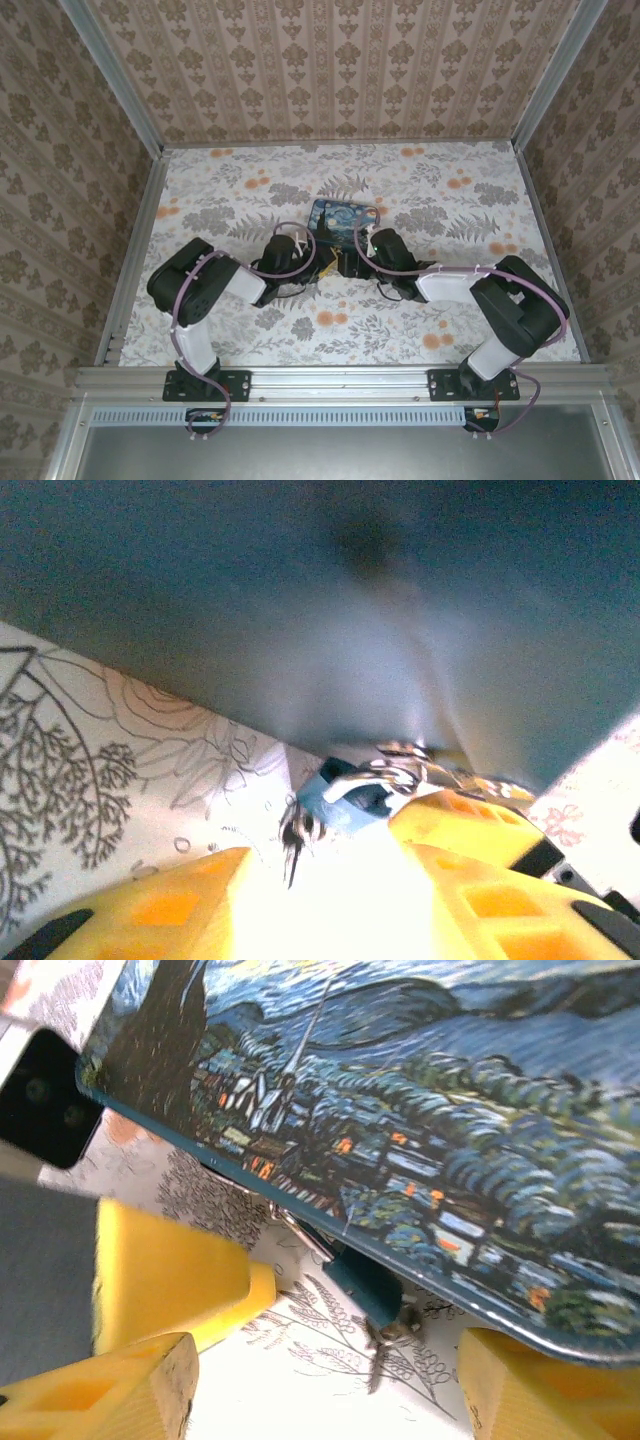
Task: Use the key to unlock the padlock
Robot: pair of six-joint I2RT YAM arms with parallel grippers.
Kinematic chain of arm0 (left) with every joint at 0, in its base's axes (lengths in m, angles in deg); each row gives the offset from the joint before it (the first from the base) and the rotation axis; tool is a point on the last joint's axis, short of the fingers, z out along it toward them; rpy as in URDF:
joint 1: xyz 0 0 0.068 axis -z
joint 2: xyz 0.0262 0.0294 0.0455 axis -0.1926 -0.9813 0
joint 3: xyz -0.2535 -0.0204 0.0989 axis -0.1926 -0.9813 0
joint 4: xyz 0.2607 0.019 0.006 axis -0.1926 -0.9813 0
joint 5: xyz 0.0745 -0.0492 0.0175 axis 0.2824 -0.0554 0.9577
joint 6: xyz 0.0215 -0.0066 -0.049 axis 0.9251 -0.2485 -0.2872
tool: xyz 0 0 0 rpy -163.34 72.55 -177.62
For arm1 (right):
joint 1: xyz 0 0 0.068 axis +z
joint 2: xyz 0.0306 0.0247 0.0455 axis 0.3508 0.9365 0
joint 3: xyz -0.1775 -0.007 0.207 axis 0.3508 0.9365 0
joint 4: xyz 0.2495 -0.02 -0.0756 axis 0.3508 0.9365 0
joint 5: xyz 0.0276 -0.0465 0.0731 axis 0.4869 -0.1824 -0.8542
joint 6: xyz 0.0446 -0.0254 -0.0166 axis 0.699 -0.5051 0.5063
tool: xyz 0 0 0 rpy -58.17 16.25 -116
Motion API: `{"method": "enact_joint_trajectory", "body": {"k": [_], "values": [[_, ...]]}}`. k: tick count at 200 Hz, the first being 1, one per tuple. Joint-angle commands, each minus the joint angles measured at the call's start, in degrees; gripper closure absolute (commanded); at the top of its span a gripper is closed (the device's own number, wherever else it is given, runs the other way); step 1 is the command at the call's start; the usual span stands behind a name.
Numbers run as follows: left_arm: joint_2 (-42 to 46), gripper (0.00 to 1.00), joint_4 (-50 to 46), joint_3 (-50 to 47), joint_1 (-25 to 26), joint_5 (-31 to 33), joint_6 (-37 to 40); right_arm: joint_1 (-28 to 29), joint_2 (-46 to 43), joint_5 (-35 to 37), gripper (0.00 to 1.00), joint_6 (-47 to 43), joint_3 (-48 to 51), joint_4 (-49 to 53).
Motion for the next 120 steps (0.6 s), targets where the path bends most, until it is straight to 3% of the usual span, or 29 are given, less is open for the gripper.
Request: {"method": "enact_joint_trajectory", "body": {"k": [1, 46, 120], "values": [[4.16, 0.48, -7.33, -0.51, 0.48, -0.95, 4.56, -0.52, 1.19, -2.91, 0.29, 8.27, 1.57, -8.09], [10.78, 0.35, -15.49, -0.61, 0.22, 0.14, 8.51, -2.96, 3.26, -3.27, 0.29, 12.43, 2.27, -13.33], [24.51, 0.15, -37.51, 3.83, -2.08, 5.57, 18.97, -7.20, 9.96, -7.65, 0.29, 13.02, -7.61, -9.86]]}}
